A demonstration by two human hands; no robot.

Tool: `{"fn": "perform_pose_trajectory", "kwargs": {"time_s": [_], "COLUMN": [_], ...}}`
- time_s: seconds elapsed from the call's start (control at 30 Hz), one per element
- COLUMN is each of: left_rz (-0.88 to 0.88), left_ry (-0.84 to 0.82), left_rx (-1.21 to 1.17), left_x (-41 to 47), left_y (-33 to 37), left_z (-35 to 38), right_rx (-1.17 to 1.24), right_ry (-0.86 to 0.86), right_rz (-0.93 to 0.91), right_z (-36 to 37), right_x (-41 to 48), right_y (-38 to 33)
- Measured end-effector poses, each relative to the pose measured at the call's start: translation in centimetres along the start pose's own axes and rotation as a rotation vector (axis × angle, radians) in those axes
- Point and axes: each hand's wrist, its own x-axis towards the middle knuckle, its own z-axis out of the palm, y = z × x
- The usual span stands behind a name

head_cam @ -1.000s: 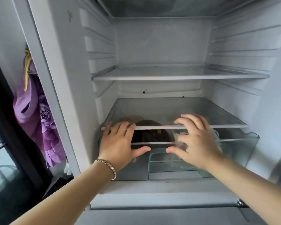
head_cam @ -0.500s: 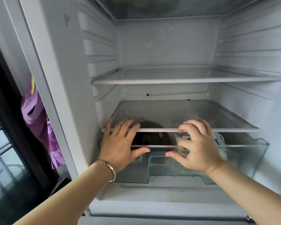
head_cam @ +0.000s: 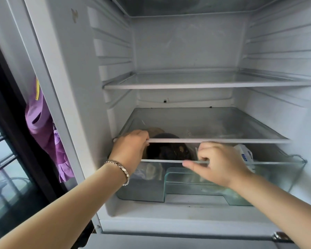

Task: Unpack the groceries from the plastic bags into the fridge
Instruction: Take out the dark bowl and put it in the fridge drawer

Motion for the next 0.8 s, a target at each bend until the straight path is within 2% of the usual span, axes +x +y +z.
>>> {"fn": "perform_pose_trajectory", "kwargs": {"time_s": [0.1,0.2,0.3,0.37,0.47,0.8], "left_rz": [0.024,0.014,0.015,0.016,0.010,0.029], "left_ry": [-0.007,-0.015,-0.027,-0.035,-0.021,-0.018], "left_rx": [0.037,0.039,0.045,0.047,0.046,0.000], "left_x": [0.0,-0.1,-0.2,-0.3,-0.4,0.0], "left_y": [-0.1,0.1,0.1,0.2,0.2,-0.1], "left_z": [0.1,0.0,0.1,0.1,0.1,-0.1], "right_rx": [0.130,0.151,0.419,0.469,0.366,0.310], "right_ry": [-0.360,-0.642,-0.785,-0.823,-0.830,-0.755], "right_rz": [0.328,0.446,0.487,0.473,0.468,0.524], "right_z": [-0.3,0.4,1.5,1.8,2.1,2.5], "right_x": [1.0,3.4,5.1,5.5,6.1,6.5], "right_y": [-1.4,-2.1,-3.1,-3.8,-4.5,-5.0]}}
